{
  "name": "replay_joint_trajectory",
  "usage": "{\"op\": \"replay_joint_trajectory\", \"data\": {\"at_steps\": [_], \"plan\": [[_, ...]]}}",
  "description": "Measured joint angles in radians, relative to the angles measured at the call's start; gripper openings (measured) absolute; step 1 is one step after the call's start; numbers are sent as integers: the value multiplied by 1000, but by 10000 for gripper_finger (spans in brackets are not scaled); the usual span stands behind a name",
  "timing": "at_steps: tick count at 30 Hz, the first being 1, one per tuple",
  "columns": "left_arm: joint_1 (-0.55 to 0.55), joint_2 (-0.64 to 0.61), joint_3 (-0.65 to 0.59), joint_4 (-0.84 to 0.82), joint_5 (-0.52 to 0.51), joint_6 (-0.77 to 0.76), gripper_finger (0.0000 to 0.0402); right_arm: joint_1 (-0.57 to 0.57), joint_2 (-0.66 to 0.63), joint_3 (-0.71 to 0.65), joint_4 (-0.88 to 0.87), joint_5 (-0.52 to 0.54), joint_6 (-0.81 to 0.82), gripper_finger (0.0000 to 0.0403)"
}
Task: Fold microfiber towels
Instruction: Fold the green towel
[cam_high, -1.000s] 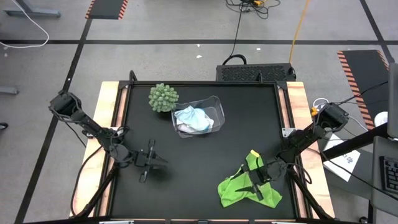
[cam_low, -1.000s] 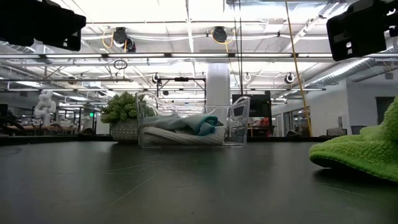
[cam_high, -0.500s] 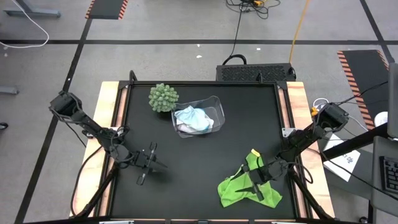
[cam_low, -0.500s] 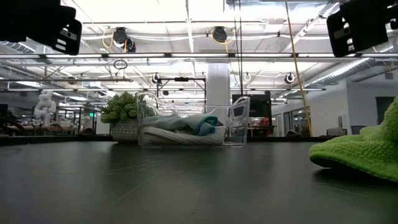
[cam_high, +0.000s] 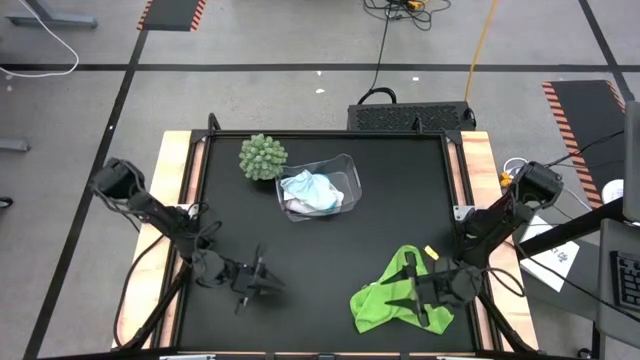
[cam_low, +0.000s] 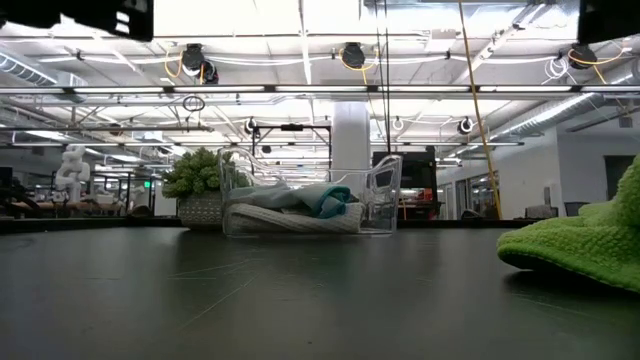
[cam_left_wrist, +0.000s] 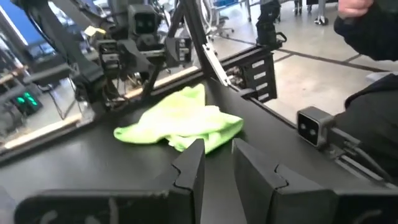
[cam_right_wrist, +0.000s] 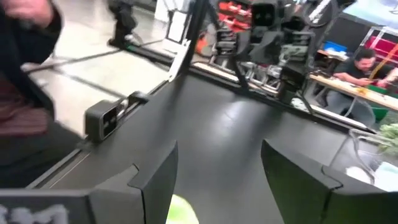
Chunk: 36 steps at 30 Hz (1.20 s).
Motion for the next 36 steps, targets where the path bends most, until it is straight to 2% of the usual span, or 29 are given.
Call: {"op": "replay_joint_trajectory", "data": {"at_steps": [5, 7, 11, 15, 22, 28, 32, 36], "plan": [[69, -9, 1, -4, -1, 25, 85, -28, -72, 0, -118, -20, 19, 219], [117, -9, 0, -2, 23, 21, 85, -80, -87, 0, -139, -113, 14, 211], [199, -9, 0, -15, 157, -2, 85, -208, -96, 0, -136, -338, 6, 188], [227, -9, 0, -51, 218, -3, 85, -321, -95, 0, -177, -442, 14, 164], [227, -9, 0, -110, 219, -32, 85, -443, -189, 0, -287, -476, 1, 154], [212, -4, 0, -178, 265, -94, 85, -461, -347, 0, -494, -476, 40, 157], [177, 48, 1, -154, 231, -111, 85, -462, -411, 0, -557, -472, 119, 157], [158, 139, 63, -155, 201, -128, 85, -467, -428, 0, -591, -470, 172, 157]]}}
